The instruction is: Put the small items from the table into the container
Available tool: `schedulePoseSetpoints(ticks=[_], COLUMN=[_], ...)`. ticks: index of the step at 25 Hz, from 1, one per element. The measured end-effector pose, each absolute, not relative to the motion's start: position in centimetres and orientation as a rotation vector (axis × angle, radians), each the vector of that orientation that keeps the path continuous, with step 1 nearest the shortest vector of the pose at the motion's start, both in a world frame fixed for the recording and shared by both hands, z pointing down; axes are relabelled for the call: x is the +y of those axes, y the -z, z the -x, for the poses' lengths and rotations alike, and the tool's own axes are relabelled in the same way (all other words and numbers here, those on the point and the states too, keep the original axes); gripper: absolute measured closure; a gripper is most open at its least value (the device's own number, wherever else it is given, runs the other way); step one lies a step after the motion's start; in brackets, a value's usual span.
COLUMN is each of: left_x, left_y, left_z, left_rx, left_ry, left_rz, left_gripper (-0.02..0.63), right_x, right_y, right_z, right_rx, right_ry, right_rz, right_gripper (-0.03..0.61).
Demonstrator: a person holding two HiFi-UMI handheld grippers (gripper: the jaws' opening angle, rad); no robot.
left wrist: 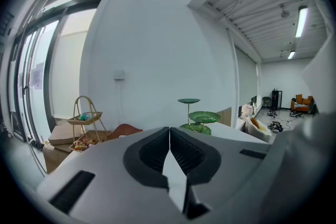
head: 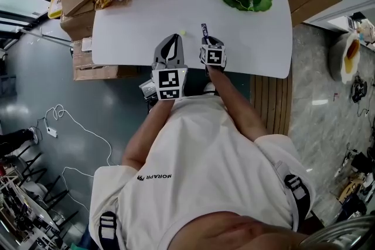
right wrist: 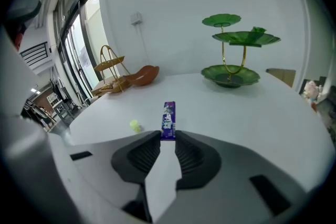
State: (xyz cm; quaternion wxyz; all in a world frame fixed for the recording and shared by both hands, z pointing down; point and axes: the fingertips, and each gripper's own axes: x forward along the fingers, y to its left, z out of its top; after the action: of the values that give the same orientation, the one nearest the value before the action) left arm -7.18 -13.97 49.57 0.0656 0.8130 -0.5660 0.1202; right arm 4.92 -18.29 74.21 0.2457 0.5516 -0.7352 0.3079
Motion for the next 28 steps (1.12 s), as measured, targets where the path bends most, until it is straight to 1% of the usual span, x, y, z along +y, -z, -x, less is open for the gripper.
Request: schedulePoseSetpoints(ticks=[9, 21, 28], left_x=[-14.5, -15.0, -14.9], left_y=[-49.3, -48.6, -48.6], left_z=[6.4, 5.7, 5.2], left_rx=[-1.691, -1.69, -1.681], left_ry=[-0.347, -0.331, -0.333], left_rz=[-2.472, -2.491, -2.497], left_gripper=[0.609, 0.609, 0.609], right_x=[-19.0, -19.0, -19.5], right_y=[-68.1, -61.3, -58.3], right_z=[-4.7, -4.8, -6.7], right_rx=[-2.145, -2.28, -2.307], right_ry=[-0.798, -0.647, -0.596], right_rz=[-1.574, -1.615, -1.694], right_gripper=[0.482, 0.482, 0.482])
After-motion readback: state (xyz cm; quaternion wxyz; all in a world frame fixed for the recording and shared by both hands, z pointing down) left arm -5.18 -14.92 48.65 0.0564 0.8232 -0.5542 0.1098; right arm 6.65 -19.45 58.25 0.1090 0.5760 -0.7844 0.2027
